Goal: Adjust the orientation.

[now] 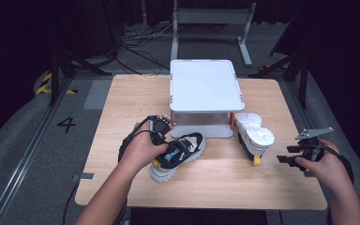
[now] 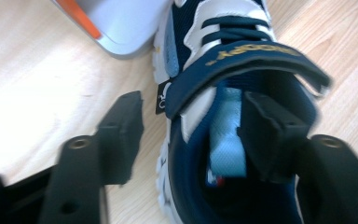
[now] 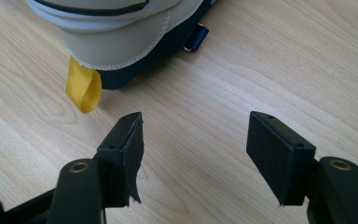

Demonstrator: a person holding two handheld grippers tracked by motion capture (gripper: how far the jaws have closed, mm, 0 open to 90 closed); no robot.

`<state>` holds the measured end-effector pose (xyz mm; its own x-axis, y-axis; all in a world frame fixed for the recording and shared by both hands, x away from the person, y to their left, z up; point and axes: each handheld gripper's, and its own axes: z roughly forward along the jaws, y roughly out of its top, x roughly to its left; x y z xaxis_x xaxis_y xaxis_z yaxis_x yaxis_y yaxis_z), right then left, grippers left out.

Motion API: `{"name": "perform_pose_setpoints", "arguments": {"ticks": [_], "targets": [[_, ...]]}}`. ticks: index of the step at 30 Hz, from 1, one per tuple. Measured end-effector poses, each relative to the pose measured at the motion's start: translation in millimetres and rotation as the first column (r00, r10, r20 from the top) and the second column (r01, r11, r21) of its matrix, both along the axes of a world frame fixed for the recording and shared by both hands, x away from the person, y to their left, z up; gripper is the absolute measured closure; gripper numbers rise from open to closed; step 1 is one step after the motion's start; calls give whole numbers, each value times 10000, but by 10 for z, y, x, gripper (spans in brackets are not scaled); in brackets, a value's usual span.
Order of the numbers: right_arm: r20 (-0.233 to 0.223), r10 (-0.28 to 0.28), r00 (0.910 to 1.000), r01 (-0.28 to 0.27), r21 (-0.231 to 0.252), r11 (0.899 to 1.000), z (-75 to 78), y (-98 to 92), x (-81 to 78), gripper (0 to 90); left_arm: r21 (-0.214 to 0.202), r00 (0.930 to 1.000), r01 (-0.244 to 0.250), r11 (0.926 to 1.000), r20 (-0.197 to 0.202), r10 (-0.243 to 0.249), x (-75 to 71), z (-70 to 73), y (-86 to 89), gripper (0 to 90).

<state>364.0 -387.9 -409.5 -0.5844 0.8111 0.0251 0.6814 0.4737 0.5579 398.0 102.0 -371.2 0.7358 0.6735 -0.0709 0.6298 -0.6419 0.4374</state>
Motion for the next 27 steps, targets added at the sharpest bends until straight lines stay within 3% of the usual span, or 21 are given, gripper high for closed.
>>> {"name": "perform_pose_setpoints", "arguments": {"ticks": [1, 3, 6, 12, 15, 16, 18, 20, 22, 24, 26, 27], "targets": [[-7, -15, 10000, 15, 20, 10000, -1, 2, -1, 376, 163, 9996, 82, 9998, 257, -86, -54, 49, 42, 358], [3, 0, 10000, 0, -14, 10000, 2, 6, -3, 377, 63, 9988, 85, 9999, 492, -88, -200, 158, 159, 332], [-26, -44, 10000, 44, -5, 10000, 3, 24, -3, 377, -109, 9986, 79, 9999, 526, -73, -403, 266, 331, 328], [-72, 94, 9999, -95, -99, 9999, -9, 83, 14, 375, 237, 9997, 218, 9995, 85, -221, -619, 204, 417, 368], [-79, 139, 9999, -139, -77, 9999, -11, 111, 22, 374, 279, 9986, 423, 9987, -328, -414, -632, 119, 395, 480], [-94, 153, 9998, -154, -78, 9999, -11, 113, 25, 374, 256, 9982, 537, 9982, -278, -529, -628, 97, 383, 499], [-87, 163, 9998, -164, -77, 9998, -15, 107, 32, 375, 238, 9977, 566, 9981, -396, -556, -626, 75, 358, 707], [-86, 132, 9999, -133, -90, 9999, -17, 94, 35, 375, 365, 9976, 612, 9975, -357, -599, -639, 72, 324, 749], [-67, 105, 9999, -105, -80, 9999, -17, 77, 35, 376, 332, 9953, 868, 9957, -467, -852, -677, 97, 260, 828], [-60, 96, 9999, -96, -55, 9999, -12, 64, 31, 376, 423, 9909, 1235, 9914, -591, -1209, -711, 128, 191, 849], [-35, 43, 10000, -43, -61, 10000, -3, 59, 24, 376, 120, 9805, 1838, 9829, -731, -1825, -768, 163, 69, 852], [-9, 61, 10000, -61, -34, 10000, 1, 57, 21, 376, 24, 9720, 2236, 9747, -749, -2228, -802, 186, -7, 853]]}}
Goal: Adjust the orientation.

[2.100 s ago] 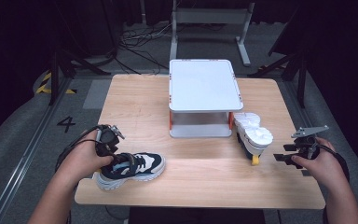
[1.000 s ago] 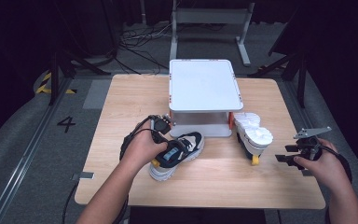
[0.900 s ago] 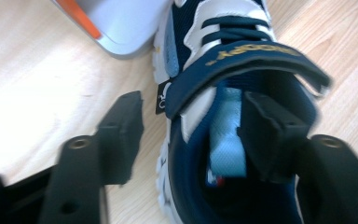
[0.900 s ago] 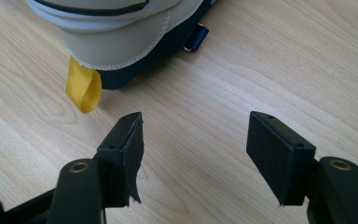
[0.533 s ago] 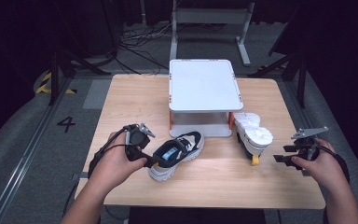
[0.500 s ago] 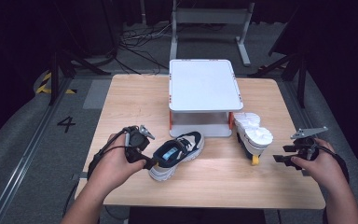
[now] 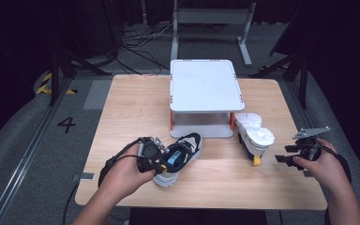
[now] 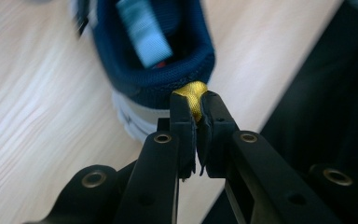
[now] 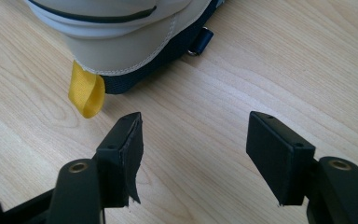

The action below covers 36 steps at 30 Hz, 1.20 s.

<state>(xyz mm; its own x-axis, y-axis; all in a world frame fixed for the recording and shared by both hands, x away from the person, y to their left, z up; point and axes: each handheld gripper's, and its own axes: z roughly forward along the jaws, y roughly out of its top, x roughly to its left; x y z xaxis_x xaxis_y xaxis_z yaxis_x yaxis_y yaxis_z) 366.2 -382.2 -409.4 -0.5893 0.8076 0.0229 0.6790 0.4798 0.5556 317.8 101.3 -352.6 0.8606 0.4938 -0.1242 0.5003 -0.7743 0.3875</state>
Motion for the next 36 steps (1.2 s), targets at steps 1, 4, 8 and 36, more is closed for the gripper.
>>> {"name": "perform_pose_setpoints", "arguments": {"ticks": [1, 4, 8, 36], "targets": [[21, 6, 10000, -7, 13, 10000, 4, 0, -4, 376, -55, 9996, 272, 9996, -48, -272, -30, 16, -65, 853], [37, 13, 10000, -13, 3, 10000, 8, 1, -10, 376, -228, 9962, 863, 9960, -109, -866, -87, 30, -209, 851], [27, -25, 10000, 25, 27, 10000, 10, -11, -18, 375, -618, 9721, 2311, 9710, -271, -2331, -168, -87, -594, 846], [-202, -54, 9998, 54, -25, 10000, -68, -12, -12, 371, 313, 9779, 2069, 9779, 258, -2077, -105, -406, -1074, 434]]}}
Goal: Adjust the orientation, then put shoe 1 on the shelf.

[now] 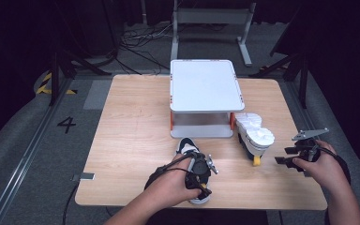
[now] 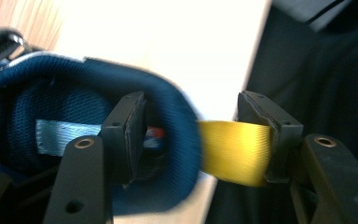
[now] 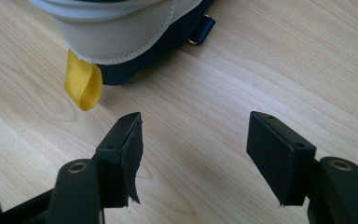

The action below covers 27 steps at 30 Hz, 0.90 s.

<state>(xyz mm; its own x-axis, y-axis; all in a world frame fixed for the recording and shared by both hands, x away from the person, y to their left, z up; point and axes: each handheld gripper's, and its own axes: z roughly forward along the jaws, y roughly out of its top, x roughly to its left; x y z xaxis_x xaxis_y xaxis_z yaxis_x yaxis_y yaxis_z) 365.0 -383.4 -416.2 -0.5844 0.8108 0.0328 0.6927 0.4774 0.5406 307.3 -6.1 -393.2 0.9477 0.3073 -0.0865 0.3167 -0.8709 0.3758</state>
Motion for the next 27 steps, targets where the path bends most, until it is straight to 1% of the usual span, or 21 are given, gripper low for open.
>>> {"name": "perform_pose_setpoints", "arguments": {"ticks": [2, 3, 4, 5, 6, 7, 8, 9, 12, 13, 14, 16, 19, 21, 22, 23, 24, 25, 26, 27], "targets": [[-6, -29, 10000, 29, 0, 10000, 0, -10, -9, 370, 250, 9995, -39, 9997, -322, 47, 9, -75, -29, 449], [6, -56, 10000, 56, 31, 10000, -1, -18, -14, 368, 272, 9991, 6, 9996, -429, 6, 10, -107, -37, 483], [9, -107, 9999, 107, 33, 9999, -2, -34, -23, 362, 421, 9971, 237, 9988, -739, -205, 7, -175, -59, 578], [9, -107, 9999, 107, 33, 9999, -2, -34, -23, 362, 421, 9971, 237, 9988, -739, -205, 7, -175, -59, 606], [-1, -131, 9999, 131, 22, 9999, -4, -41, -27, 361, 358, 9960, 232, 9991, -872, -200, 5, -196, -74, 606], [-8, -151, 9999, 151, 17, 9999, -9, -52, -34, 361, 437, 9960, 310, 9986, -847, -272, 9, -186, -74, 628], [-18, -165, 9999, 165, 10, 9999, -10, -56, -38, 362, 510, 9961, 283, 9983, -853, -239, 3, -165, -72, 635], [-34, -203, 9998, 203, 34, 9998, -9, -61, -45, 362, 540, 9961, 361, 9979, -819, -316, 6, -156, -69, 642], [5, -244, 9997, 244, 18, 9997, -3, -70, -57, 363, 495, 9957, 553, 9972, -767, -514, 7, -132, -61, 659], [14, -275, 9996, 275, 25, 9996, -2, -77, -67, 363, 478, 9965, 626, 9969, -592, -598, 15, -85, -57, 666], [14, -275, 9996, 275, 25, 9996, -2, -77, -67, 363, 478, 9965, 626, 9969, -592, -598, 15, -85, -57, 667], [3, -319, 9995, 319, -6, 9995, -8, -91, -81, 364, 505, 9977, 657, 9966, -224, -646, 44, -1, -55, 666], [-38, -389, 9992, 389, -50, 9992, -19, -116, -108, 364, 606, 9977, 643, 9961, 187, -656, 135, 107, -52, 665], [-20, -395, 9992, 395, -10, 9992, -18, -125, -135, 364, 594, 9970, 645, 9961, 397, -669, 213, 153, -50, 665], [-26, -380, 9993, 380, 1, 9993, -15, -131, -144, 364, 606, 9955, 732, 9955, 554, -766, 297, 183, -49, 666], [4, -424, 9991, 424, -16, 9991, -4, -148, -152, 363, 621, 9955, 696, 9956, 601, -733, 351, 200, -48, 666], [71, -490, 9988, 490, -5, 9988, 9, -160, -156, 362, 697, 9942, 793, 9944, 671, -840, 415, 216, -49, 667], [119, -548, 9984, 547, 30, 9985, 19, -171, -160, 363, 736, 9939, 767, 9943, 734, -821, 471, 230, -51, 666], [130, -577, 9983, 576, 49, 9983, 24, -178, -165, 363, 765, 9920, 878, 9932, 844, -942, 534, 240, -51, 665], [116, -581, 9982, 580, 59, 9983, 27, -186, -168, 363, 681, 9903, 945, 9932, 956, -1007, 592, 242, -46, 664]]}}
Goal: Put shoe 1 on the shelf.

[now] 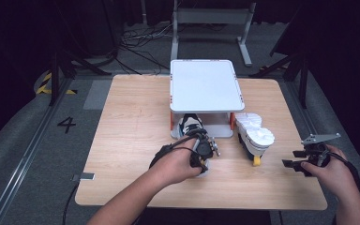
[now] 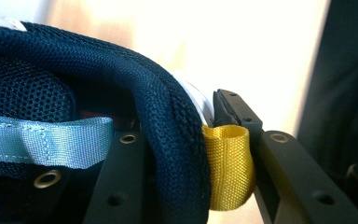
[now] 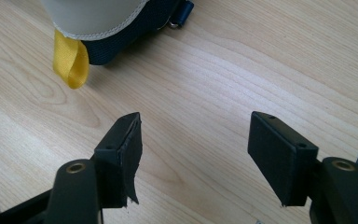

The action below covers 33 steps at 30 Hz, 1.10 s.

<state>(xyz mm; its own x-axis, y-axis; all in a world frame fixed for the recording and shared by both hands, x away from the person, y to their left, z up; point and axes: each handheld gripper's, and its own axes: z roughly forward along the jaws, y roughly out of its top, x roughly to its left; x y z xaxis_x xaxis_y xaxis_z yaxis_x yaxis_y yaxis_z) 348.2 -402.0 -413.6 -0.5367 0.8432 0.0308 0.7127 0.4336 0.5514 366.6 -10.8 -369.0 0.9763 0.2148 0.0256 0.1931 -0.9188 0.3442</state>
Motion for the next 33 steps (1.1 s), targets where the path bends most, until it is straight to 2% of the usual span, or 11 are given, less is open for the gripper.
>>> {"name": "perform_pose_setpoints", "arguments": {"ticks": [3, 8, 11, 18, 25, 27, 28, 29, 30, 32, 33], "targets": [[35, -43, 10000, 43, 13, 10000, 10, -25, -3, 363, -32, 9991, 269, 9996, 324, -268, 197, -2, 20, 655], [91, -114, 9999, 114, 26, 9999, 19, -63, 0, 363, 157, 9993, 63, 9999, 377, -69, 488, -33, 22, 652], [93, -47, 9999, 46, 56, 10000, 15, -55, 9, 364, 110, 9982, 239, 9997, 541, -245, 608, -92, 10, 652], [147, -145, 9998, 144, 74, 9999, 23, -106, 3, 365, 34, 9990, 227, 9997, 380, -229, 806, -208, -9, 646], [168, -165, 9997, 163, 91, 9998, 26, -120, 4, 363, -131, 9996, 243, 9996, 178, -241, 871, -309, 23, 611], [151, -163, 9998, 162, 77, 9998, 23, -115, 4, 363, -196, 9993, -113, 9997, 367, 120, 870, -286, 30, 585], [161, -157, 9997, 156, 73, 9999, 22, -112, 6, 362, -272, 9968, -533, 9982, 585, 549, 858, -260, 30, 551], [168, -152, 9997, 151, 75, 9999, 23, -109, 7, 361, -485, 9907, -1037, 9934, 840, 1075, 831, -211, 32, 507], [177, -157, 9997, 156, 82, 9998, 25, -103, 8, 360, -762, 9886, -1132, 9906, 908, 1200, 817, -164, 38, 453], [160, -154, 9998, 153, 112, 9998, 28, -100, 9, 358, -1228, 9838, -1381, 9828, 974, 1504, 776, -70, 60, 378], [154, -159, 9998, 157, 109, 9998, 29, -99, 11, 357, -1387, 9818, -1615, 9771, 772, 1733, 746, -5, 81, 379]]}}
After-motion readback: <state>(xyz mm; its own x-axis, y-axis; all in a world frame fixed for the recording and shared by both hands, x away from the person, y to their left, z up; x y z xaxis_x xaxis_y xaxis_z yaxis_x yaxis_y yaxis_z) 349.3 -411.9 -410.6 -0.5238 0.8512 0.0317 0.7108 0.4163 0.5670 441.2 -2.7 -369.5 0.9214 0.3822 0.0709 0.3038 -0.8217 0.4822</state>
